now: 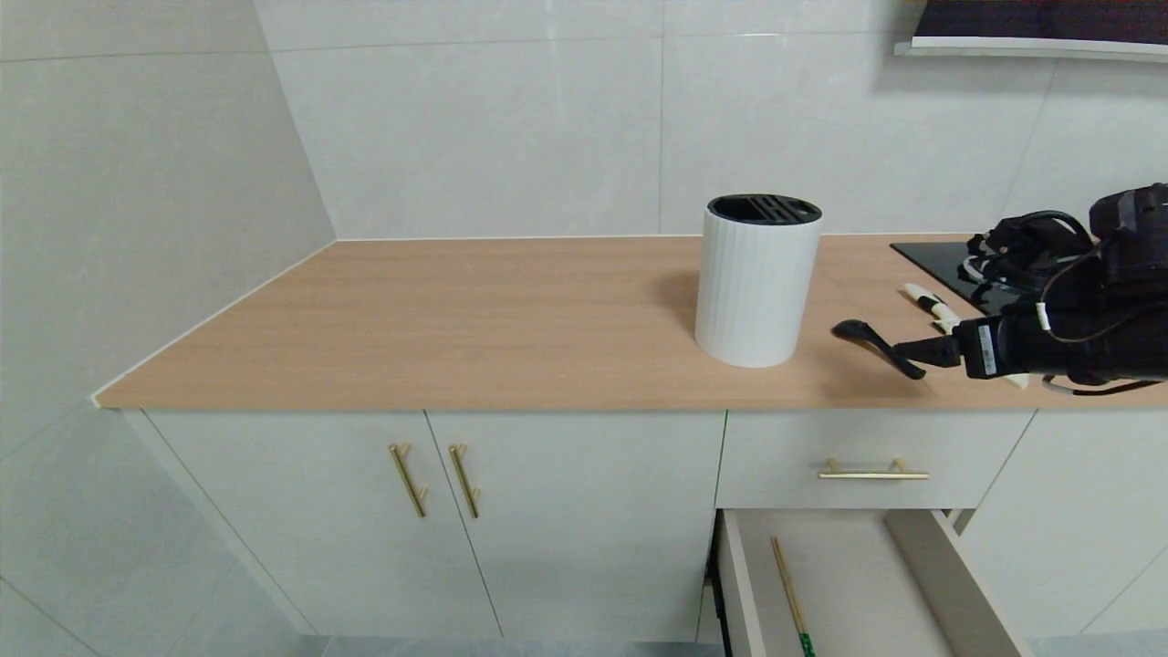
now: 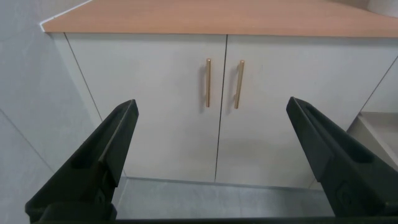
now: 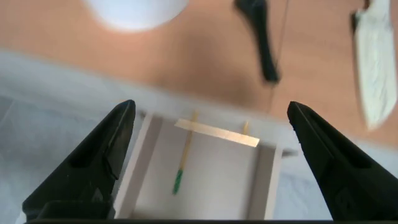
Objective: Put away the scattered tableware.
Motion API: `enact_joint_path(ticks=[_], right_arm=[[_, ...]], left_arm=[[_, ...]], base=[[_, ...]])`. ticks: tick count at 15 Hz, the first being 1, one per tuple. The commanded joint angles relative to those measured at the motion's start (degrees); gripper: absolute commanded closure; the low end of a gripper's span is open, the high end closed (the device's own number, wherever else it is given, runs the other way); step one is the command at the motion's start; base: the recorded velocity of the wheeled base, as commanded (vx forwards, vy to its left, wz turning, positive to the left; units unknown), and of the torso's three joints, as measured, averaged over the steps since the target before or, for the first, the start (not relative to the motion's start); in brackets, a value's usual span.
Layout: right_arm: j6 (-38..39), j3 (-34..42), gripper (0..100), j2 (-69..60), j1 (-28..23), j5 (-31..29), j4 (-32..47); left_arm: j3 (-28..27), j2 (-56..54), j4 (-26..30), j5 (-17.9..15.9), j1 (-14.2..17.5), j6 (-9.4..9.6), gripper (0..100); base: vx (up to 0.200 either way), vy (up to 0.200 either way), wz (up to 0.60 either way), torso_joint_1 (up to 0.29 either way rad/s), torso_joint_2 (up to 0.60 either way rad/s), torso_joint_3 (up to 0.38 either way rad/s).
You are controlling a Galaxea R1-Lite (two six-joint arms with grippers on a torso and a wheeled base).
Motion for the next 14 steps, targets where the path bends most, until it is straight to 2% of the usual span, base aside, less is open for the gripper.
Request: enact_joint_path(ticks=[1,4,8,14], right_arm=[[-1.38,-8.31,0,11.86,-1.86,0.81,-0.10],[-2.35,-13.58,0,19.59,-3.35,0.81,-2.30],[-2.87,-14.02,0,23.90,-5.29,0.99,-7.14],[-2.61,-16.57,0,27.41,-6.08,3.01,-7.31]], left_arm=[[-0.02,0.00,-0.04,0.01,0.01,-0.02,0],[-0.02,0.00,-0.04,0.01,0.01,-0.02,0],[-0.02,0.00,-0.04,0.01,0.01,-0.02,0],[-0.02,0.00,-0.04,0.01,0.01,-0.02,0]], base=[[0.000,0.000,0.00,0.000,0.00,0.000],[0.000,0.000,0.00,0.000,0.00,0.000],[0.000,0.000,0.00,0.000,0.00,0.000],[0.000,0.000,0.00,0.000,0.00,0.000]])
